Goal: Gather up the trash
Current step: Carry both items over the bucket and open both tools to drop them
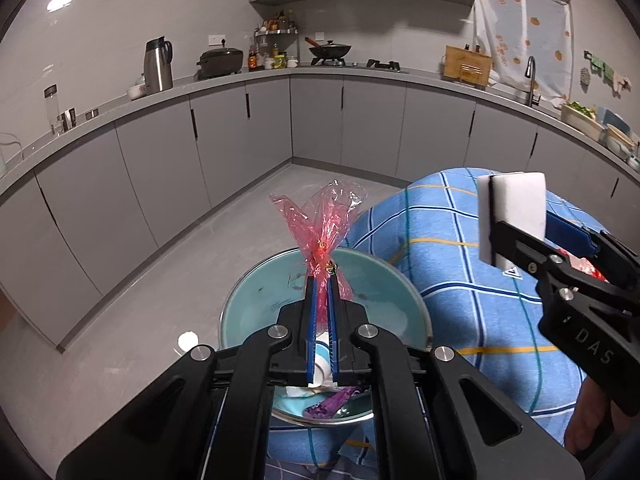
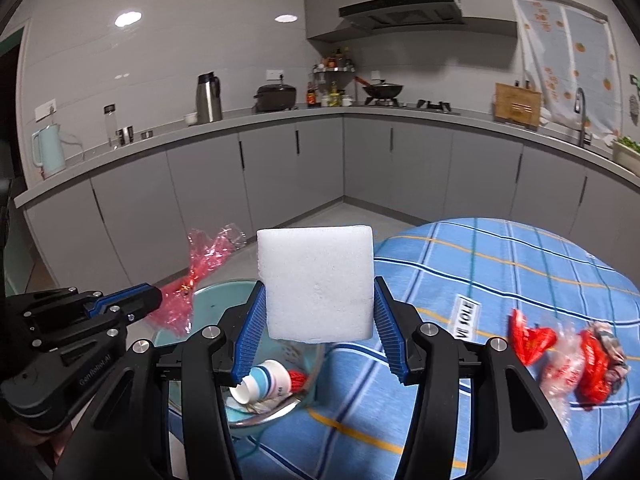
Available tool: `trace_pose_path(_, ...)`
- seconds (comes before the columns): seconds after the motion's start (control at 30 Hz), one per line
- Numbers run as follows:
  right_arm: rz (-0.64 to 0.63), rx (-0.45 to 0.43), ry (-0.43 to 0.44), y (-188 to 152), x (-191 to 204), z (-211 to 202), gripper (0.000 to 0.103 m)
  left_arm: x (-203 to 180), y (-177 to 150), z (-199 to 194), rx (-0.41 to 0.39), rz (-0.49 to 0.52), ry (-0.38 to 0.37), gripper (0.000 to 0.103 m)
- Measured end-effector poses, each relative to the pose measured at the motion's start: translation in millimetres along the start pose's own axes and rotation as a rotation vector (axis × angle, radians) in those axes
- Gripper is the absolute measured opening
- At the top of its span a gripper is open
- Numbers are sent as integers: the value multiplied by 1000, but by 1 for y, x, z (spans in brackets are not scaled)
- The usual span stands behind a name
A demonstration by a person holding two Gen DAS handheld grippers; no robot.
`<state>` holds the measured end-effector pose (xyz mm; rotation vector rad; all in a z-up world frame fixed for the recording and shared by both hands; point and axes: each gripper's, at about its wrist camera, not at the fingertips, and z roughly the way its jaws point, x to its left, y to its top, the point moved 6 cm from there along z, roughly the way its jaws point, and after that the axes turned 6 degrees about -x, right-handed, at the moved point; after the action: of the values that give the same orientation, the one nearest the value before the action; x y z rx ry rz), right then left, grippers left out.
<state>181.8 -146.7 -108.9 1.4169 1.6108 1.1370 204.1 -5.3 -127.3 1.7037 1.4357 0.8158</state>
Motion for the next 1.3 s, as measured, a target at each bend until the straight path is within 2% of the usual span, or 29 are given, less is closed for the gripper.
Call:
trace_pose_path(0.27, -26, 36, 47, -5, 18, 26, 53, 14, -9, 16, 34, -27, 14, 5)
trace_pose_path(0.7, -48, 121, 91, -29, 26, 69, 53, 23, -28, 40, 97, -51, 17, 6)
trace_pose_path(0.9, -44, 132, 106, -35, 28, 76, 60, 28, -31, 45, 111, -59, 25, 10)
trace_pose_path(0.93, -37, 134, 107, -35, 27, 77, 66, 29, -31, 45, 110, -62, 33, 14)
trace_pose_path(0.97, -30, 133, 109, -35, 26, 76, 69, 30, -31, 45, 109, -64, 35, 25)
trace_pose_path(1.17, -16, 133, 98, -36, 19, 71, 69, 35, -29, 42, 95, -68, 62, 45)
trace_pose_path(1.3, -11, 130, 84, -37, 16, 65, 69, 36, -27, 38, 84, -73, 71, 53)
